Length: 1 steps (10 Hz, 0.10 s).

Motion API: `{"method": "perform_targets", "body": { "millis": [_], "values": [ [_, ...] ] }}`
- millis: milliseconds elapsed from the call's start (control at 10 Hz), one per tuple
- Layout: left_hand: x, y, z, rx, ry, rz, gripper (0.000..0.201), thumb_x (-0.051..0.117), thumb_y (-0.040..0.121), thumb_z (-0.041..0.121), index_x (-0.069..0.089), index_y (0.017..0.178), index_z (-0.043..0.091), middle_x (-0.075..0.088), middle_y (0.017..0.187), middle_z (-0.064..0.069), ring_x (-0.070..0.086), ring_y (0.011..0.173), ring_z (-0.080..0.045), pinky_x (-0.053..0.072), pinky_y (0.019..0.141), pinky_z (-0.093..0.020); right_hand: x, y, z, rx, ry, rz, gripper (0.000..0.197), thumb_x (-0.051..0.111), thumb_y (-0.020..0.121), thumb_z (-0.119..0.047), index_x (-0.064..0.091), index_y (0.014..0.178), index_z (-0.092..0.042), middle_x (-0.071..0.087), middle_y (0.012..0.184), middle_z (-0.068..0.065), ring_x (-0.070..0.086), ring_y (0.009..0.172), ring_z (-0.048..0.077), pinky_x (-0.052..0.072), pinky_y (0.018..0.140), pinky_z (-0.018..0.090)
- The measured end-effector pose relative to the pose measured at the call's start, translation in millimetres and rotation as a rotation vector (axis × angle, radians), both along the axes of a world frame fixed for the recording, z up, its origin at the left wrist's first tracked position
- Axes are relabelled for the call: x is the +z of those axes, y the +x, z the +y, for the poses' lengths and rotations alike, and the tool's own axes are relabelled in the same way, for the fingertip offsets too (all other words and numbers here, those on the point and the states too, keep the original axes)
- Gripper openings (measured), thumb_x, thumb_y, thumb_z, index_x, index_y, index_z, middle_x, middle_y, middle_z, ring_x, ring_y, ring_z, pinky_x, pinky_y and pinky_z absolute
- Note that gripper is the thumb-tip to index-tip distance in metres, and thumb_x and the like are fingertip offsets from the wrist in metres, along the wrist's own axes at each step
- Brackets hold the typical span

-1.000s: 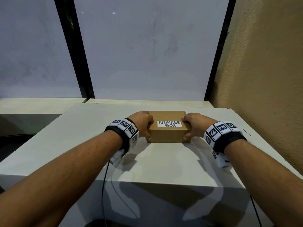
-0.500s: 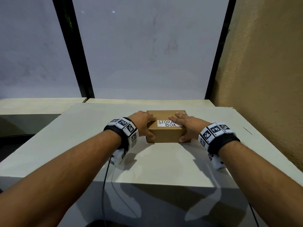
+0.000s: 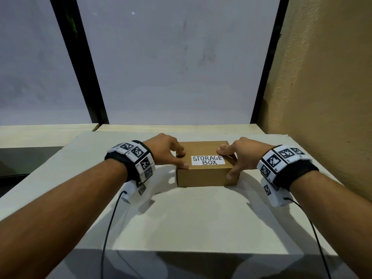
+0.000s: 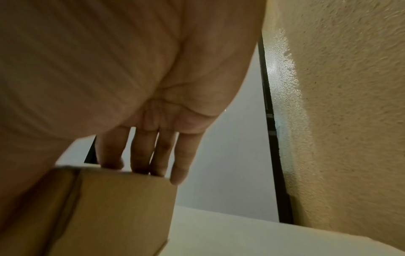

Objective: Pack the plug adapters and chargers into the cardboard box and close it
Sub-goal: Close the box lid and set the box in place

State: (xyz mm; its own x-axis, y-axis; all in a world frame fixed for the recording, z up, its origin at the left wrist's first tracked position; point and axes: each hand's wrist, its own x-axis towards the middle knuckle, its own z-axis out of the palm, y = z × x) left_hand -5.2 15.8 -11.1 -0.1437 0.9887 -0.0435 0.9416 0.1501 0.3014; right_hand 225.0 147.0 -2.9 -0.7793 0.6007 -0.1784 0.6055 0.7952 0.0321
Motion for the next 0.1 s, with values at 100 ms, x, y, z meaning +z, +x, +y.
{"method": "perform_targets", "body": {
  "millis": [100],
  "values": [
    [9.6,-6.7,24.0,-0.011,0.043,0.039,0.047,0.063,0.076,0.064,0.075,0.096,0.023,0.066,0.104,0.008,0.061,0.100,-0.012,0.051,0.090,-0.035,11.0,-8.0,13.4,0.046,-0.027,0.021,0.076,0.063,0.071,-0.070,0.052,0.137,-0.033,0.056,0.137,-0.007,0.053,0.119,0.019,0.044,0.095,0.033]
  ]
}}
